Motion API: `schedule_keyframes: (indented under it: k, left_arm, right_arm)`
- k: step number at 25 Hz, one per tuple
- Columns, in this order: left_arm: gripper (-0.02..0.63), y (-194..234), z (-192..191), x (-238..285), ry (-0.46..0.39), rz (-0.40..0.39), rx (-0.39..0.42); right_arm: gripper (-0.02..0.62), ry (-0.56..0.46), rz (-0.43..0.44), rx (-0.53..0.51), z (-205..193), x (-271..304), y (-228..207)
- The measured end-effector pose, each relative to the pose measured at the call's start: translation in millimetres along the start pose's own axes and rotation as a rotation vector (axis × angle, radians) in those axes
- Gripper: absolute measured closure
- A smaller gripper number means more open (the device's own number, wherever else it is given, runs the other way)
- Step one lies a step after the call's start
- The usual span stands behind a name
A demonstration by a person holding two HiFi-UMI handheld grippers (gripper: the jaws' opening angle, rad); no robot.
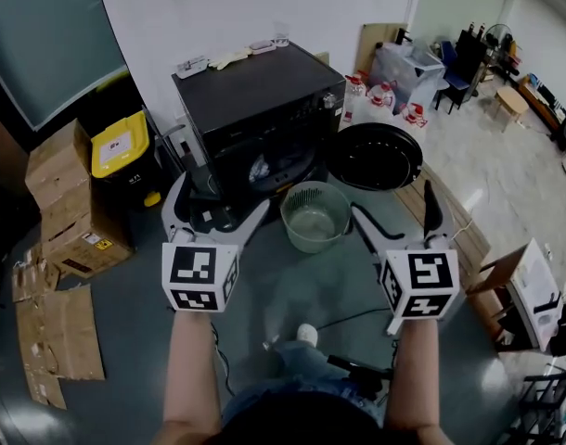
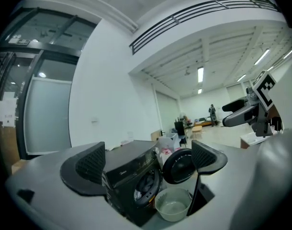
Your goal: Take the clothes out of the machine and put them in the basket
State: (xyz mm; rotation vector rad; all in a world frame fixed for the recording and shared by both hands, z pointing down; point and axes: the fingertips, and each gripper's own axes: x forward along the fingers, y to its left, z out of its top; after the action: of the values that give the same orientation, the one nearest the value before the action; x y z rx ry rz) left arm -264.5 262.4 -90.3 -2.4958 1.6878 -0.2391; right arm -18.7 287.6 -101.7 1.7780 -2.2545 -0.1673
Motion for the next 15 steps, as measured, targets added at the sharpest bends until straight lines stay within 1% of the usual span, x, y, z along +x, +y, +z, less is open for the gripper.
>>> schedule_keyframes:
  k: [3,7,11,15]
  left_arm:
    - [0.043,-5.8,-1.7,44.4,0.021,0.004,-0.002]
    - [0.044,-11.2,1.9,90.5,0.024,0.017,-0.005]
    - [0.044,-16.6,1.7,119.4,0.036,0.012,0.009]
    - [0.044,-19.8,-0.7,139.2,0.033,0.001,0.004]
  right_arm:
    - [0.044,0.019,0.006,0.008,-9.5,35.6,-31.8]
    - [0.044,0.013,0.001,0.032,-14.6,69.3,-67.2]
    - [0.046,0.001,-0.002,0.054,-18.4,88.9,-85.4]
    - [0.044,-0.013,-0.025,0.066,-23.5,97.9,-97.6]
